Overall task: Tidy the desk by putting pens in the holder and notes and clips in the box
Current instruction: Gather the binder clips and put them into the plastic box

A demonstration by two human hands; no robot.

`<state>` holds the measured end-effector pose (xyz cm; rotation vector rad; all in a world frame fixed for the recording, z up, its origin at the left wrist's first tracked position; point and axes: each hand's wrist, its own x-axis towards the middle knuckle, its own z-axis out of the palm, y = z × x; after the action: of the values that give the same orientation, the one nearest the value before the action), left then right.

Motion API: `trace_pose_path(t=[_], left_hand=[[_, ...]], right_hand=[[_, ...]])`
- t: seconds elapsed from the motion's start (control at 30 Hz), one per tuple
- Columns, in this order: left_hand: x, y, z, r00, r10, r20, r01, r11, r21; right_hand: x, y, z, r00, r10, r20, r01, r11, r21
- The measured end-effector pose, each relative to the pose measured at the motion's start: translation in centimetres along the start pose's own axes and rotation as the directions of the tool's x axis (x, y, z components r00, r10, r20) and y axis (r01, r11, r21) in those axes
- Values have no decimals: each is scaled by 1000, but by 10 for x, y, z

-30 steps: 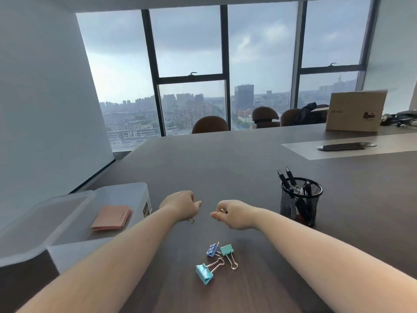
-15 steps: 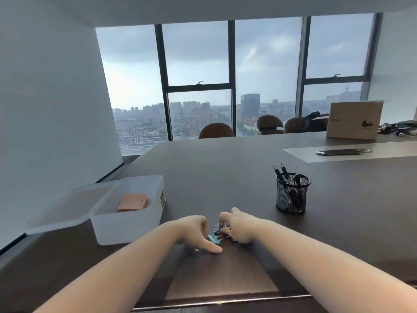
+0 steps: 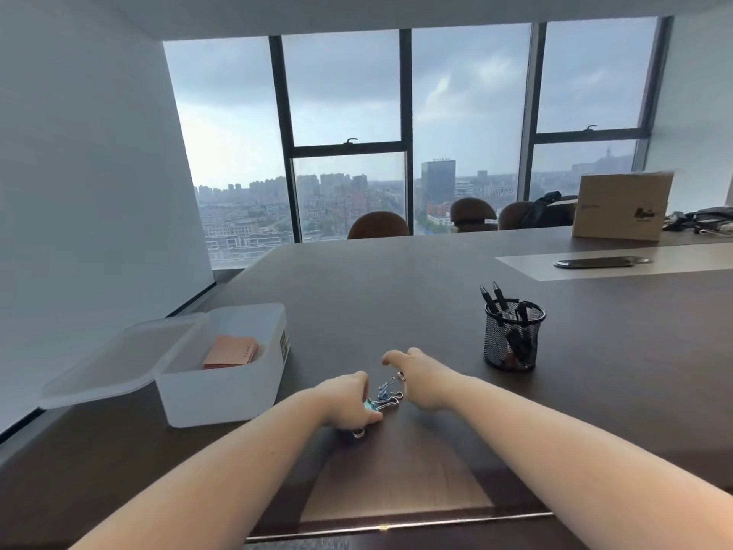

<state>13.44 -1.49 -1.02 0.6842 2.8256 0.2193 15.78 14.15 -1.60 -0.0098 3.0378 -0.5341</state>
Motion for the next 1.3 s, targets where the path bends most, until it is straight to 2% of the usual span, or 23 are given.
trace_pose_path(t=[0.2,0.37,0.5,0.63,0.87,1.03,1.2,1.3], left_hand=[[0,-16,-4,996,-57,61,58,998,-11],[2,-20,-4,996,-53,73,52,999,12],[4,-20,-5,994,-44,101,40,998,39],[6,-18,-6,992,-28,120,21,998,61],[8,-25,-6,989,-32,148,22,997,70],[5,-33,-10,985,-60,159,45,995,93],[3,-34,-19,985,-68,160,54,994,91],[0,-31,-36,994,-51,101,43,996,76]], right_hand=[[9,-13,-4,998,1,-68,1,999,35],[16,-24,13,1000,1,12,-1,998,64],[21,-31,14,1000,19,8,-20,996,84],[22,-32,11,998,32,50,-31,999,-8],[29,-35,19,995,-61,74,72,984,-160],[31,-33,21,991,-130,27,132,983,-123],[32,-25,26,975,-185,-125,181,982,-50],[35,-19,21,965,-170,-201,178,984,24]])
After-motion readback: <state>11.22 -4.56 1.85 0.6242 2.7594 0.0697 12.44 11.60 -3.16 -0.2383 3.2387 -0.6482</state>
